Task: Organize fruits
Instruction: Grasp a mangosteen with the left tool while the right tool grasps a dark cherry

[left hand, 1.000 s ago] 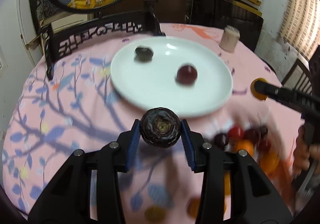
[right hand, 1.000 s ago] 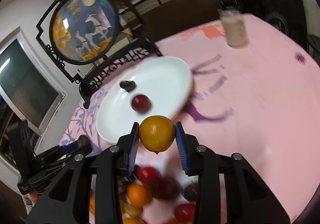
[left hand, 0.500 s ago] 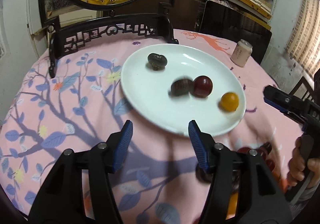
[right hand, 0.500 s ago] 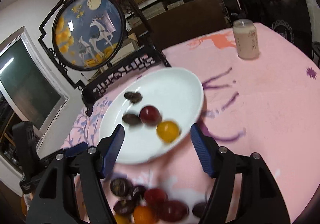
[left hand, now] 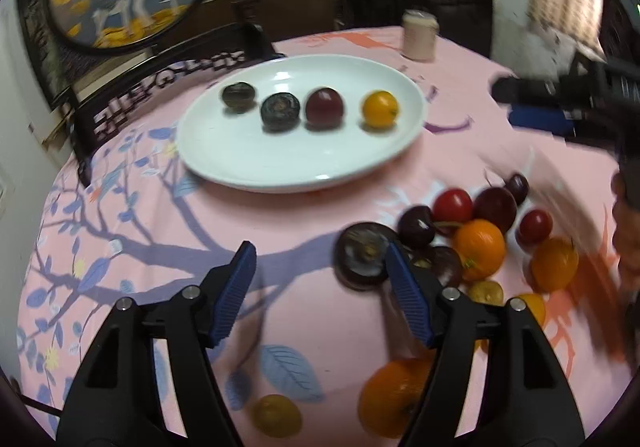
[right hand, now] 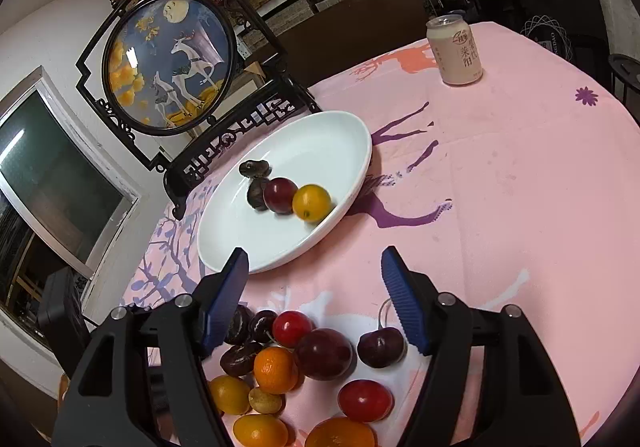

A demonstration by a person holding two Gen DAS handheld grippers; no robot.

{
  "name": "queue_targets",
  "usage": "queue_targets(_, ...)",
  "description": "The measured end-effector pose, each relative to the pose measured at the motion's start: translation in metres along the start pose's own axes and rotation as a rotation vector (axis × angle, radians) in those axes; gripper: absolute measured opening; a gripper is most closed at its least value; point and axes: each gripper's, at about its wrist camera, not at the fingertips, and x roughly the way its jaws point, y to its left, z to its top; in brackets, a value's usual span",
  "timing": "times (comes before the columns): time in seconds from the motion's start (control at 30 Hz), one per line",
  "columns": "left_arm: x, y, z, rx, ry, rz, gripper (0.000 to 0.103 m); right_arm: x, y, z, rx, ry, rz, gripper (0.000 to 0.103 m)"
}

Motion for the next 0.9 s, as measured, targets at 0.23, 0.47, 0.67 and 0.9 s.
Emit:
queue_targets(0.23, 0.015, 0.005, 0.008, -0.04, 0.033, -0.055, 0.075, 0.002, 0.0, -0.001, -0.005, 0.009, -0.004, 0.07)
queue_targets(0.47, 0.014, 0.029, 0.006, -0.058, 0.043, 0.078, 0.087, 0.002, -0.001, -0.001, -0.004, 0.009, -0.013, 0.07)
queue_targets(0.67, 0.007, 0.047, 0.007, -0.13, 0.024, 0.085, 0.084, 0.008, 0.002, -0.004, -0.02, 0.072, -0.032, 0.07)
queue_targets(0.9, 0.015, 0.033, 0.007, -0.083, 0.028, 0.104, 0.076, 0.006, -0.004, -0.017, -0.042, 0.126, -0.06, 0.062)
